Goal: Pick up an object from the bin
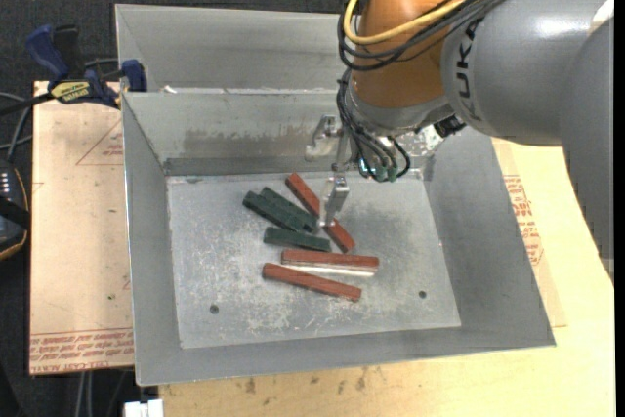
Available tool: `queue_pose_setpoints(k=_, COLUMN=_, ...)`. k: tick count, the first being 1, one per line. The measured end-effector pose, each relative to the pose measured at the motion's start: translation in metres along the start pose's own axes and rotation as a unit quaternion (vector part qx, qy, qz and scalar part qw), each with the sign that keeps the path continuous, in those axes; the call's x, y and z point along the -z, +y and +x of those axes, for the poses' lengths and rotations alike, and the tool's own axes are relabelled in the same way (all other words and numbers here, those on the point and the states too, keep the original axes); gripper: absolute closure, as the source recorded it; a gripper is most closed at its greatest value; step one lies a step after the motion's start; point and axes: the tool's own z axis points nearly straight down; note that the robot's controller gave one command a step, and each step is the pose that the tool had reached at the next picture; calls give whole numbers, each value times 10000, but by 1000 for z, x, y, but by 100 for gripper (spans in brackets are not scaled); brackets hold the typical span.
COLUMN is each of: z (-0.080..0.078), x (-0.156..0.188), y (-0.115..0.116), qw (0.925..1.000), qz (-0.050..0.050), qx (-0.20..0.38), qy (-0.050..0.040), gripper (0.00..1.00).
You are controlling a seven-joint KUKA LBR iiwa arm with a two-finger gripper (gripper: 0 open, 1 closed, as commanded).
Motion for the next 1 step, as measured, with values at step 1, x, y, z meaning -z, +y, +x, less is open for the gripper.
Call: queue_pose_setpoints(k=1, z=-2, x=5, y=0, qw=10000, qz=-2, qx=-6, qy=-39, gripper=0)
